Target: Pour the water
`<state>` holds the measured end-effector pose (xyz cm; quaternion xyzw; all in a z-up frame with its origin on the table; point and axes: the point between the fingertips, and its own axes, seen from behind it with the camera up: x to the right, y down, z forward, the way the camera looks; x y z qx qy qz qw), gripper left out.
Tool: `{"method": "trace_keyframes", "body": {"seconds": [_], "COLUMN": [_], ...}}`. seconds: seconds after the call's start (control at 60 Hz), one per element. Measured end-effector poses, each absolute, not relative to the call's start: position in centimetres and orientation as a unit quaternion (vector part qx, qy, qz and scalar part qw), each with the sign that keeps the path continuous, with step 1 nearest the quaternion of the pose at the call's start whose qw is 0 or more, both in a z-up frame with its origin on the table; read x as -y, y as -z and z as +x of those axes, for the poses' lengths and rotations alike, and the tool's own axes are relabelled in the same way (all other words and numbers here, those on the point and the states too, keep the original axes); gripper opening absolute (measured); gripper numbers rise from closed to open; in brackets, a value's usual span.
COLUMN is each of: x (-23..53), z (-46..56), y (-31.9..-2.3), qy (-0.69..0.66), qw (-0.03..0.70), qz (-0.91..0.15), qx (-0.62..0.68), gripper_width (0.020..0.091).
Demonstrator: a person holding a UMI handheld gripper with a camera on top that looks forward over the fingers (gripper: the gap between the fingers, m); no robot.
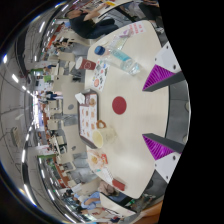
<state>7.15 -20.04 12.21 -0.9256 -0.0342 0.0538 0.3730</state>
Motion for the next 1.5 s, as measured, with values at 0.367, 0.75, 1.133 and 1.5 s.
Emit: {"method": "trace_keyframes", "body": {"seconds": [0.367, 0.75, 1.133, 1.5], "x": [17.7, 5.4, 3.4, -2.3], "z": [21.1, 25.9, 26.3, 22.5], "y": [-6.9, -6.3, -5.8, -17.3], "qy": [-0.003, 0.012, 0.043, 0.272], "qw": [0.408, 0.514, 0.511, 0.513], "qz": [-0.913, -0.857, -0.858, -0.810], "qx": [-0.024, -0.029, -0.040, 0.083], "gripper_width": [0.0850, 0.0792, 0.0425, 0.0425]}}
